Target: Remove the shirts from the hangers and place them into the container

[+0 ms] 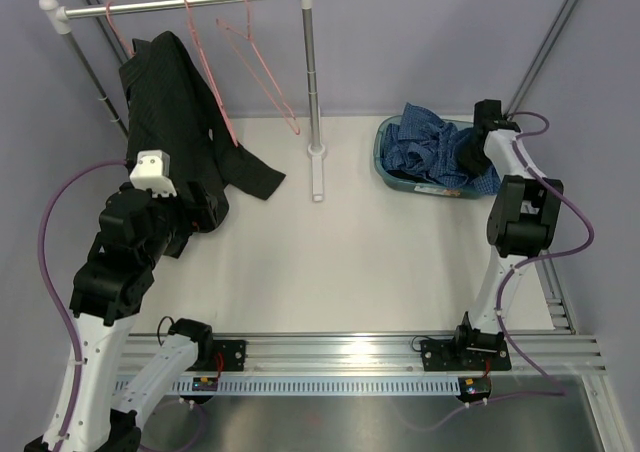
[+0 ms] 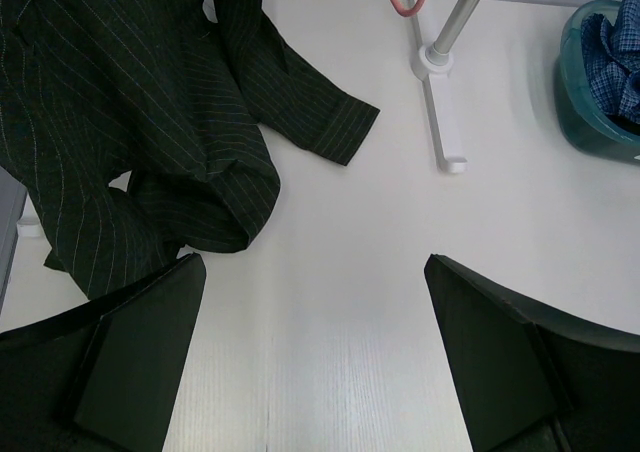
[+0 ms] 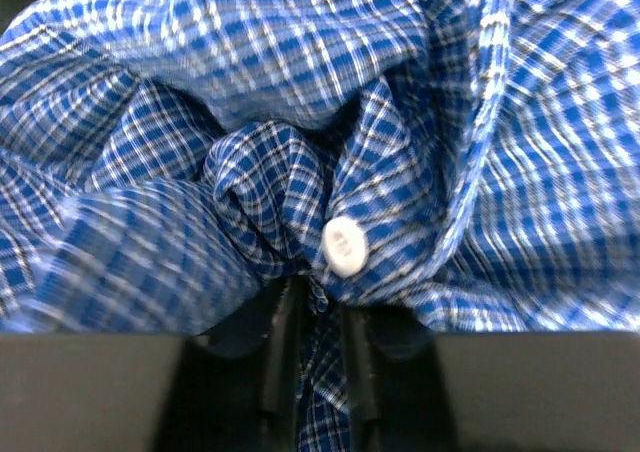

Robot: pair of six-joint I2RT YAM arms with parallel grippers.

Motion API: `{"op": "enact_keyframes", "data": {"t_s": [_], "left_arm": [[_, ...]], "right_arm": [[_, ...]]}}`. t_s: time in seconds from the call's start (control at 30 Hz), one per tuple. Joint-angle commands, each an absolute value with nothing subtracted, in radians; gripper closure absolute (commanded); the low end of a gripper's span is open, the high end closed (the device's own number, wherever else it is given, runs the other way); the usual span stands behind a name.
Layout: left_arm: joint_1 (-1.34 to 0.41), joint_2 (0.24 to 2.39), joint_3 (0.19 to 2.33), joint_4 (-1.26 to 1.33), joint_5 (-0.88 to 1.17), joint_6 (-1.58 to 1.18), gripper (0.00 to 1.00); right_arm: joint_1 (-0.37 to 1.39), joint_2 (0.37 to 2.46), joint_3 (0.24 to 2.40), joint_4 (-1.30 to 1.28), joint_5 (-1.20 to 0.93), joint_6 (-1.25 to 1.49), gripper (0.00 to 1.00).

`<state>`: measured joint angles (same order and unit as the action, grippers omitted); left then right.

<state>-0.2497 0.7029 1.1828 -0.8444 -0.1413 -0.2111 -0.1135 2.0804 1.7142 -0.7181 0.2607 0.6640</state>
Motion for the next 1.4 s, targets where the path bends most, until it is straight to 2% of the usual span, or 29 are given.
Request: {"op": "enact_keyframes", "data": {"t_s": [0.0,0.13,0.3,0.47,0.63,0.9,1.13,1.23,1.37], "left_arm": [[-0.253,0.698,1.177,-0.792,-0.126,-0.219,0.01],[-0.253,0.692,1.17,-0.79,-0.118,-0.222,0.01],[-0.255,0.678,1.169,-0.793,-0.117,-0.224,0.01],[-0.253,0.664,1.17,-0.795,-0.106,-0.229,0.01],[-0.253,0.657,1.167,-0.793,-0.1,-0.232,0.01],[-0.253,0.657,1.158,-0.796,-0.095,-0.235,0.01],[-0.253,0.663,1.16,-0.804,-0.113,-0.229,0.01],[-0.253,0.669,1.163,-0.805,-0.118,-0.227,0.01],[-0.253,0.673,1.166,-0.805,-0.121,-0.225,0.01]], "right_arm": [[-0.104,1.945,1.804,-0.793,0.265,0.595,0.68],[-0.106,1.896,1.91,-0.844,0.282,0.566,0.49],[-0.139,1.838,1.947,-0.87,0.291,0.575,0.37],[-0.236,1.773,1.83,-0.813,0.249,0.614,0.36],[-0.354,1.782,1.724,-0.767,0.115,0.643,0.35],[-0.423,1.816,1.562,-0.655,0.029,0.657,0.35],[-0.431,1.861,1.514,-0.543,-0.037,0.638,0.36],[-0.431,1.878,1.503,-0.519,-0.034,0.641,0.4],[-0.431,1.879,1.5,-0.499,-0.034,0.629,0.53]]}}
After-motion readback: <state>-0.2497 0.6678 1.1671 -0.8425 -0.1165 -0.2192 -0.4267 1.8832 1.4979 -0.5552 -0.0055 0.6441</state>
